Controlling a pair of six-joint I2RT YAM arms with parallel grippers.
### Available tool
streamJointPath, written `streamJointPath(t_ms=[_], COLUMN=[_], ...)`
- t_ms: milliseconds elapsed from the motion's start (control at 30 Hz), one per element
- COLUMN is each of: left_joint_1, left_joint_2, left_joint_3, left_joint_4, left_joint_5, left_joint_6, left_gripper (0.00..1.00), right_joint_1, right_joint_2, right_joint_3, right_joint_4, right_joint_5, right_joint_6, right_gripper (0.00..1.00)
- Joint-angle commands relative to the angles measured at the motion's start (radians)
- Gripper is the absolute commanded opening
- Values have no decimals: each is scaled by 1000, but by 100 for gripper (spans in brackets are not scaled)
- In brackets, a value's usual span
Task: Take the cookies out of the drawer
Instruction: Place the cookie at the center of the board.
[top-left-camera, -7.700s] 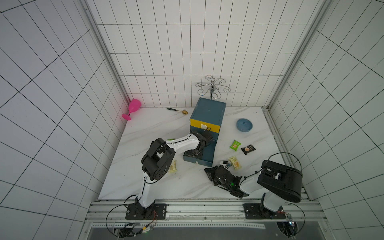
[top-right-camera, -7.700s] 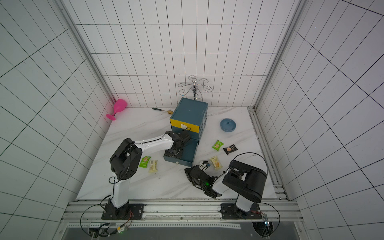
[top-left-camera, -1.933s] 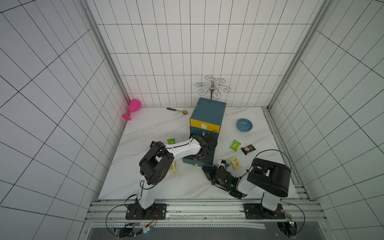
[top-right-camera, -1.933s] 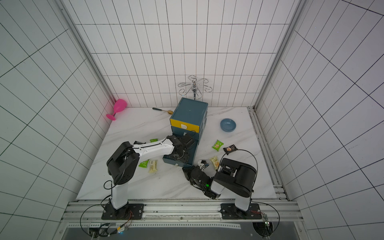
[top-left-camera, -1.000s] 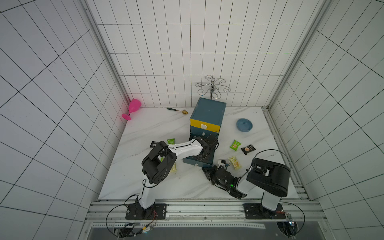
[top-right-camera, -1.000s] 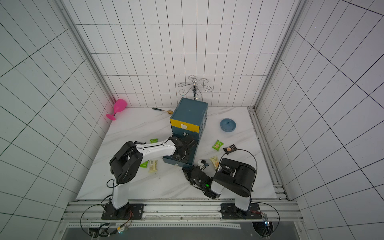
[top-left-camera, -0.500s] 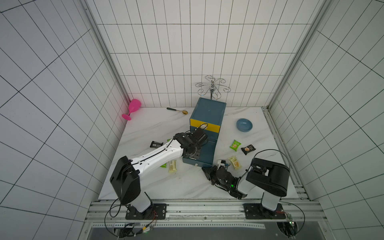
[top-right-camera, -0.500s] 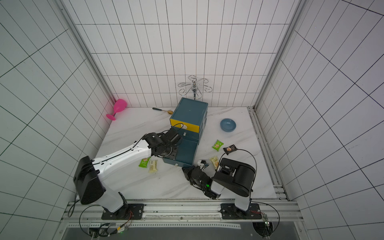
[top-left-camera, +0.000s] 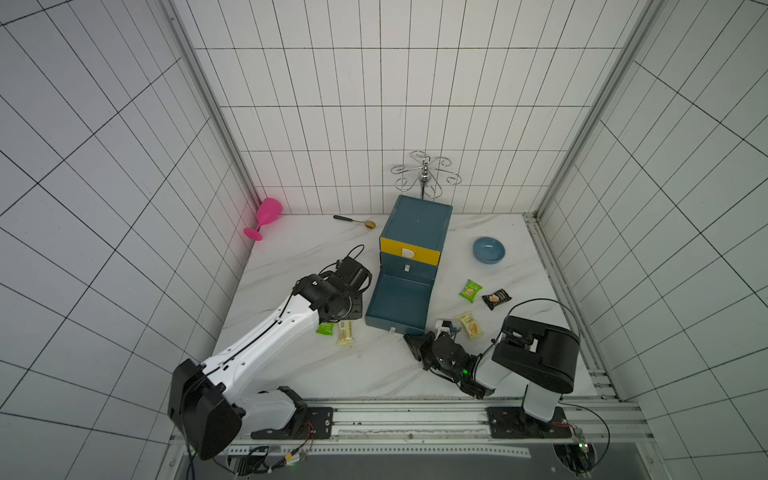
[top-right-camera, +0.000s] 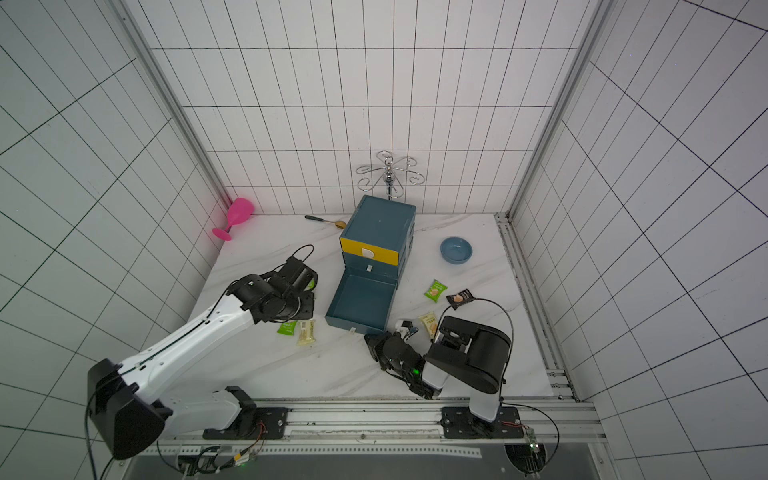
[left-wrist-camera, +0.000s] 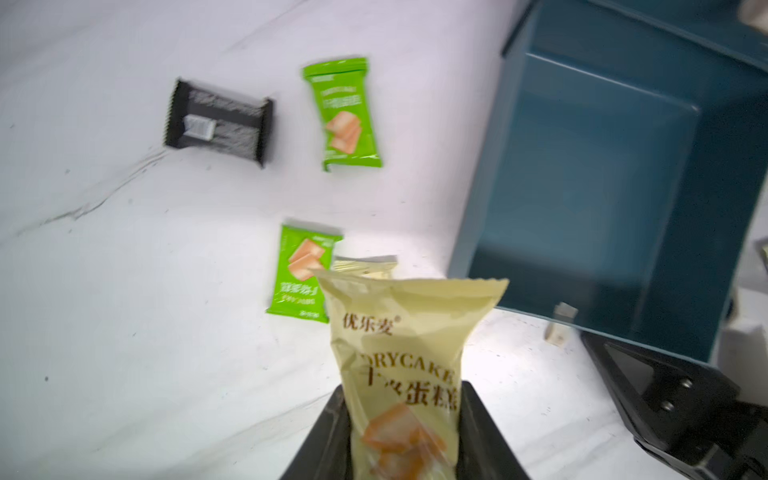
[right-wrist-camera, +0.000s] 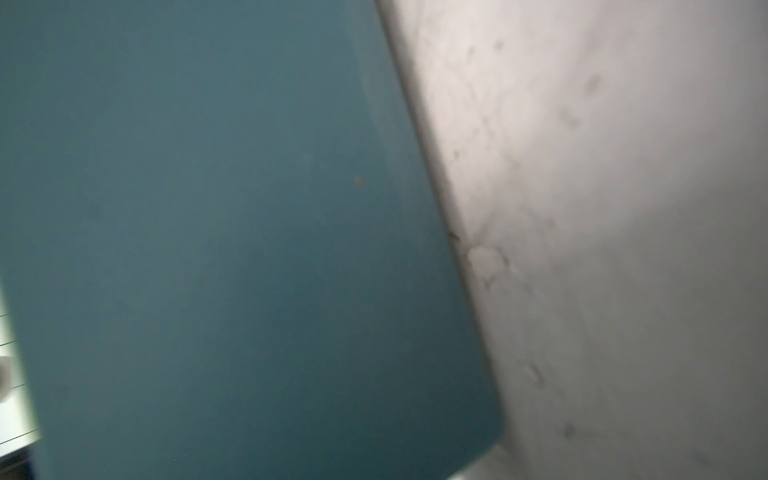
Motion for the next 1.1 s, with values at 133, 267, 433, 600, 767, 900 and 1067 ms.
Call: streamJointPath(t_ms=[133,267,433,600,767,900,1067], left_joint_1=[210,377,589,773,841,853,862], left_joint_2=[-309,-428,-472,-380,-241,-192,-160], left_joint_3=[-223,-330,-394,-396,-379,-384,-378], left_joint_4=[-90,-66,-10,13,15,37,42], left_joint_5=[10,16,75,153,200,202,186], left_joint_6=[-100,-92,-66,-31,3,5,5], left_gripper=[38,37,39,40,42,49,69], right_joint_1=[6,6,6,6,6,4,3], right_joint_2=[20,10,-30,-98,-190,-271,-374], right_joint_3=[-37,-37,-49,-61,-59,-52,-48], right_joint_4=[-78,-79,-96,-148,-245,-342,-461], right_joint_5=[-13,-17,-14,-8,5,14,27], right_joint_6=[17,16,11,-7,-33,-60,-87], right_gripper=[0,2,11,17,21,23,27])
